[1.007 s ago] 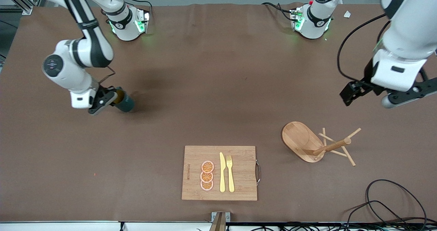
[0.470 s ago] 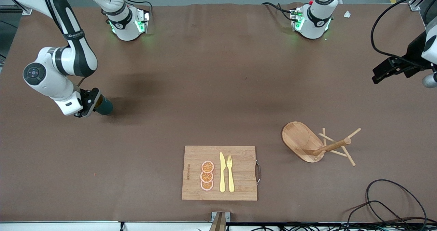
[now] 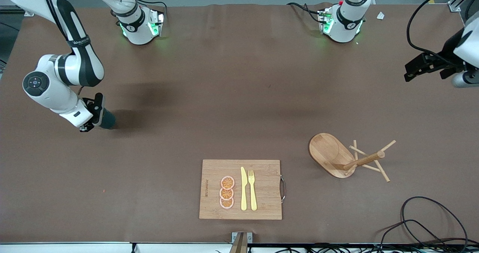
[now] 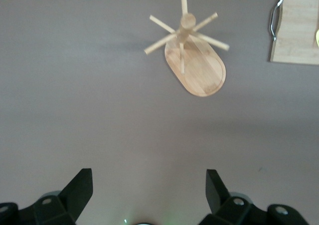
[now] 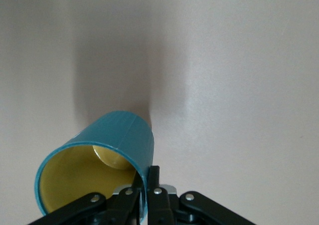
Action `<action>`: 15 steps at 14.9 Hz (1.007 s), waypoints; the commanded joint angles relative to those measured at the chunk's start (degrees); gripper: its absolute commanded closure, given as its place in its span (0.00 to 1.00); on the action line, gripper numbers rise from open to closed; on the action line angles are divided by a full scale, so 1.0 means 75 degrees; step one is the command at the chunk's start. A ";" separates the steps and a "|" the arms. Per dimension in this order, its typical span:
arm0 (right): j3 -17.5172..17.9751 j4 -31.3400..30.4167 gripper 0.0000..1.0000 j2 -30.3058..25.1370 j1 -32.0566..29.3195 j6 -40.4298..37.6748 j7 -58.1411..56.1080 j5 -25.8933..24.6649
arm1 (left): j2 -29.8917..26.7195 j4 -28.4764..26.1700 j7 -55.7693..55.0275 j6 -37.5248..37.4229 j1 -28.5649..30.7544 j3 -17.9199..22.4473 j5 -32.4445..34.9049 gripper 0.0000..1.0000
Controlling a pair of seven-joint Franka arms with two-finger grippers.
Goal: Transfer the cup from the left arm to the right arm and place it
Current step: 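Lower the mug onto the table with the right gripper and release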
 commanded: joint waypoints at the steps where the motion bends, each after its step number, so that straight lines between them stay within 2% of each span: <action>1: 0.0169 -0.0166 1.00 -0.0033 -0.0232 0.0312 -0.0808 -0.0205 | -0.0689 -0.0766 0.0139 0.0011 0.0169 -0.0232 -0.0115 0.00; 7: 0.0193 -0.0763 1.00 -0.0056 0.0166 0.1284 -0.1231 -0.0205 | -0.1018 -0.1155 0.0150 0.0221 0.0216 -0.0374 -0.0080 0.00; 12: 0.0193 -0.0799 1.00 -0.0068 0.0342 0.1379 -0.1805 -0.0216 | -0.0971 -0.1143 0.0244 0.0549 0.0204 -0.0374 0.0002 0.00; 13: 0.0193 -0.0799 0.94 -0.0068 0.0330 0.1402 -0.1876 -0.0205 | -0.0960 -0.1155 0.0291 0.0573 0.0193 -0.0374 0.0003 0.00; 14: 0.0204 -0.0788 0.33 -0.0068 0.0272 0.1403 -0.1888 -0.0205 | -0.0948 -0.1155 0.0291 0.0585 0.0193 -0.0374 -0.0009 0.00; 15: 0.0193 -0.0776 0.07 -0.0056 0.0225 0.1403 -0.1888 -0.0205 | -0.0936 -0.1155 0.0291 0.0585 0.0181 -0.0374 -0.0009 0.00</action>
